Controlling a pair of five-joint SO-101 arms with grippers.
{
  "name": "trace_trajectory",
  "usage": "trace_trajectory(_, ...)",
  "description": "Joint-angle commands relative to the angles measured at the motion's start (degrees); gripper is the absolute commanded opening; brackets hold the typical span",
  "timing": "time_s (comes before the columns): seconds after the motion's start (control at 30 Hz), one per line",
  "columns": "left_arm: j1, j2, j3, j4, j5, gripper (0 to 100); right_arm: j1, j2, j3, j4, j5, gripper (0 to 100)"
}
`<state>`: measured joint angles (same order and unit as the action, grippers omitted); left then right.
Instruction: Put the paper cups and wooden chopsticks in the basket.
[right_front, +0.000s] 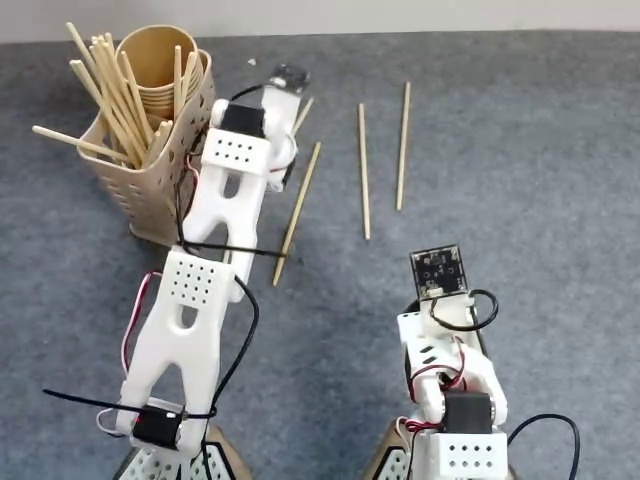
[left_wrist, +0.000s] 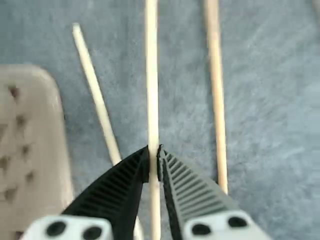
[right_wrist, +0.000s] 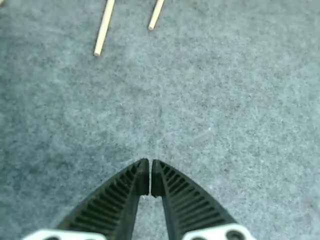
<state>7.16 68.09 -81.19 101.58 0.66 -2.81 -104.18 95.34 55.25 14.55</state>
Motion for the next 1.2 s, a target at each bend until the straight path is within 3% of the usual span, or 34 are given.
trace_trajectory(0.0, 0.9, -8.5, 9.7, 0.6, 2.1, 0, -0.5, -0.8, 7.3, -0.7, 0.4, 2.8)
trace_trajectory(0.27, 2.7, -51.9, 35.3, 0.5, -0.4, 0, -0.5, -0.8, 7.3, -0.7, 0.4, 2.8)
trace_trajectory(0.4, 6.9, -76.5, 60.8, -0.4, -1.1, 0, -0.5, -0.8, 7.3, -0.7, 0.4, 2.8)
trace_trajectory(0.47, 7.8, -84.1, 76.3, -10.2, -3.7, 0, -0.5, -0.8, 7.3, -0.7, 0.4, 2.8)
trace_trajectory(0.53, 6.4, -88.1, 89.8, -25.9, -6.1, 0, -0.5, -0.8, 7.3, -0.7, 0.4, 2.8)
trace_trajectory(0.63, 4.1, -86.5, 101.9, -47.1, -6.9, 0, -0.5, -0.8, 7.3, -0.7, 0.4, 2.8)
trace_trajectory(0.73, 4.5, -78.9, 104.4, -57.8, -6.8, 0, -0.5, -0.8, 7.3, -0.7, 0.4, 2.8)
trace_trajectory(0.93, 5.1, -60.5, 97.5, -60.5, -6.6, 0, -0.5, -0.8, 7.3, -0.7, 0.4, 2.8)
trace_trajectory(1.03, 5.1, -57.1, 96.6, -58.7, -1.8, 0, -0.5, -0.8, 7.3, -0.7, 0.4, 2.8)
trace_trajectory(1.17, 5.1, -56.2, 96.7, -58.2, -1.5, 1, -0.5, -0.8, 7.3, -0.7, 0.4, 2.8)
